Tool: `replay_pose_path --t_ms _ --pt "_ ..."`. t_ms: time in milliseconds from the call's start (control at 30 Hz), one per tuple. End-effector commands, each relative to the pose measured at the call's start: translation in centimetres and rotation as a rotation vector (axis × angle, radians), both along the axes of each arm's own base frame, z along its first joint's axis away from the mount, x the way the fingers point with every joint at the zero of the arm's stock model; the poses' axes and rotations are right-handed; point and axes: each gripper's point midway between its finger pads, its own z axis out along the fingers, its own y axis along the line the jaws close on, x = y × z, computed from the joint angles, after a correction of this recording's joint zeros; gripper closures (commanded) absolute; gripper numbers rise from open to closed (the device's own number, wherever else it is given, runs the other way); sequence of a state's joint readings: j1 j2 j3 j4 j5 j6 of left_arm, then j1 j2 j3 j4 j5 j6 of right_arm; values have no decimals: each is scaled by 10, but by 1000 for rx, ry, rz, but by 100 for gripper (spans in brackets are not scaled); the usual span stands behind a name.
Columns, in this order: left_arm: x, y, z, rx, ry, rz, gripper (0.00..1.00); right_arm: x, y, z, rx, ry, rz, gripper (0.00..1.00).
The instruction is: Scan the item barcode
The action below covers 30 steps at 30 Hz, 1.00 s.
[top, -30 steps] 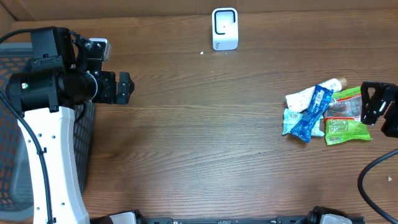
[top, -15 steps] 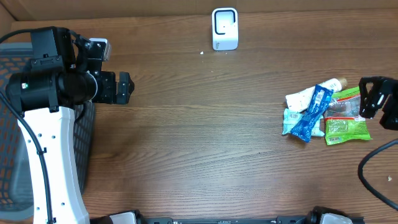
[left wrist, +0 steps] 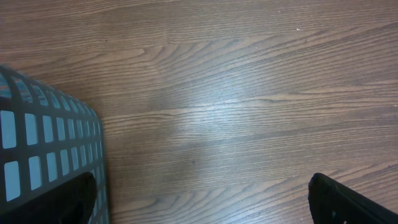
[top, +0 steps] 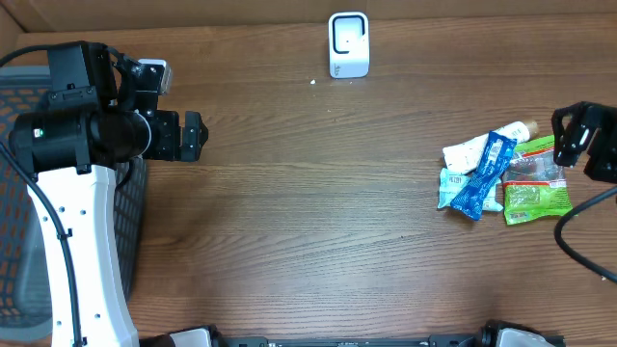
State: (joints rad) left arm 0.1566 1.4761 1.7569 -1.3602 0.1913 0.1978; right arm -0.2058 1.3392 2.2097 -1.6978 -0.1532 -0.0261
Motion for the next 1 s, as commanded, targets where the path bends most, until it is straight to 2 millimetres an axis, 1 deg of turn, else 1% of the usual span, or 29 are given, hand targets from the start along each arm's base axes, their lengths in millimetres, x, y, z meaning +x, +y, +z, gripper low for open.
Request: replay_pose_path --t_ms 0,133,200,300,367,467,533,600,633,667,700,767,800,900,967 --pt "3 -1 0 -5 -2 -8 0 6 -1 -3 0 10 3 0" --pt "3 -1 0 -5 -2 -8 0 22 -4 -6 2 15 4 0" --pt "3 -1 0 -5 -2 -8 1 33 -4 -12 10 31 10 0" --pt "3 -1 0 -5 -2 -8 0 43 -3 -15 -4 7 21 0" --pt "3 -1 0 -5 -2 -8 0 53 6 -13 -36 -54 51 0" --pt "3 -1 0 -5 -2 -8 0 69 26 -9 -98 -209 102 0" --pt "3 -1 0 -5 -2 -8 0 76 43 -14 -129 -311 147 0" --pt "3 -1 0 -5 -2 -8 0 78 59 -27 -152 -408 208 0" --pt "3 -1 0 -5 -2 -8 0 78 66 -39 -150 -464 225 0" --pt "3 -1 0 -5 -2 -8 0 76 69 -49 -146 -499 231 0" --pt "3 -1 0 -5 -2 -8 0 72 73 -63 -137 -550 245 0" --pt "3 -1 0 -5 -2 -8 0 62 76 -83 -124 -623 263 0" --pt "3 -1 0 -5 -2 -8 0 49 74 -106 -124 -694 258 0" --pt "3 -1 0 -5 -2 -8 0 28 71 -141 -124 -771 250 0" --pt "3 -1 0 -5 -2 -8 0 17 69 -158 -125 -802 245 0"
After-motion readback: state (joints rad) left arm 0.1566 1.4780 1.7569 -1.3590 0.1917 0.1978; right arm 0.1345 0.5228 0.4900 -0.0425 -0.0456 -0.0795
